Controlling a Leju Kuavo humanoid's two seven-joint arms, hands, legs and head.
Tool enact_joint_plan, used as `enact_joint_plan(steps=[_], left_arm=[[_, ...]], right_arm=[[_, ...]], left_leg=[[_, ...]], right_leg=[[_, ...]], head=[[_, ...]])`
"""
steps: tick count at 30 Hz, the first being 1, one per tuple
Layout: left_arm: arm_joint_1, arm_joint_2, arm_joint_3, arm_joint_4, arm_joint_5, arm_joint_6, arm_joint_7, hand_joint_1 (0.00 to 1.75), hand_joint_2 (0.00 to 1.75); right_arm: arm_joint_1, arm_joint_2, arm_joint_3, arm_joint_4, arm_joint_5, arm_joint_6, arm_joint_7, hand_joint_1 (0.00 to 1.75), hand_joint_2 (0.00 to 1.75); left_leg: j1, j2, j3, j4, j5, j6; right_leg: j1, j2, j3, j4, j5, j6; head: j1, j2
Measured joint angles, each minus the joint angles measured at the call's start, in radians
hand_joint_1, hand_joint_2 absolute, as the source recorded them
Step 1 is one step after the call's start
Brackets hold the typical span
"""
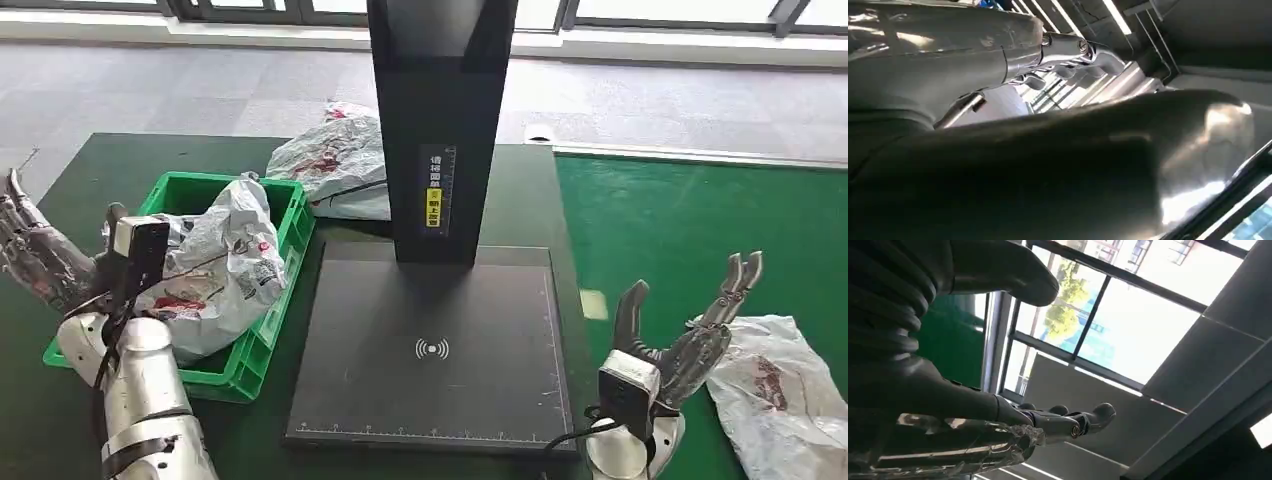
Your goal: Moved the parcel from conveyor to table for the left to box.
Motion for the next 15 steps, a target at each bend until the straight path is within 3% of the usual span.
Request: enact_joint_plan(steps=[3, 4, 6, 8, 9, 11, 15], left_arm=[[0.037, -0.002, -0.028, -0.055, 0.302, 0.000, -0.063, 0.00, 1.75], [0.066, -0.004, -0.070, -0.091, 0.468, -0.004, -0.067, 0.00, 1.75], [0.147, -0.005, -0.210, -0.169, 0.797, -0.051, -0.070, 0.00, 1.75], [0.237, -0.009, -0.359, -0.260, 1.019, -0.237, -0.071, 0.00, 1.75], [0.267, -0.009, -0.432, -0.299, 1.068, -0.309, -0.073, 0.00, 1.75], [0.302, -0.003, -0.529, -0.355, 1.090, -0.350, -0.074, 0.00, 1.75], [0.349, 0.007, -0.613, -0.407, 1.097, -0.385, -0.072, 0.00, 1.75]], right_arm=[[-0.007, 0.000, -0.002, 0.024, 0.110, 0.000, 0.016, 0.00, 1.75], [-0.013, 0.000, -0.013, 0.039, 0.207, 0.000, 0.066, 0.00, 1.75], [-0.035, 0.000, -0.062, 0.083, 0.557, 0.000, 0.305, 0.00, 1.75], [-0.049, -0.076, -0.086, 0.155, 0.910, 0.000, 0.698, 0.00, 1.75], [-0.047, -0.131, -0.059, 0.194, 1.016, 0.000, 1.000, 0.00, 1.75], [-0.031, -0.209, -0.029, 0.242, 1.026, 0.000, 1.380, 0.00, 1.75], [0.023, -0.308, -0.034, 0.310, 0.993, -0.001, 1.359, 0.00, 1.75]], left_leg=[[0.000, 0.002, 0.001, 0.000, 0.000, 0.000], [0.000, 0.003, 0.001, 0.000, 0.000, 0.000], [0.000, 0.002, 0.001, 0.000, 0.000, 0.000], [0.000, -0.005, 0.001, 0.001, -0.001, 0.002], [0.000, -0.008, -0.001, 0.001, -0.002, 0.004], [-0.001, -0.011, -0.001, 0.002, -0.002, 0.005], [-0.003, -0.005, 0.000, 0.002, -0.005, 0.007]], right_leg=[[0.000, 0.001, -0.001, 0.000, 0.000, 0.000], [0.000, 0.002, -0.001, 0.000, 0.000, 0.000], [0.000, 0.001, -0.001, -0.001, -0.001, 0.000], [0.000, -0.006, 0.002, -0.004, -0.002, 0.001], [0.000, -0.009, 0.004, -0.004, -0.002, 0.001], [-0.001, -0.012, 0.006, -0.004, -0.003, 0.002], [-0.003, -0.006, 0.004, -0.004, -0.002, 0.004]], head=[[0.000, 0.000], [0.000, 0.000], [0.000, 0.000], [0.000, 0.000], [0.000, 0.000], [0.001, 0.000], [0.000, 0.000]])
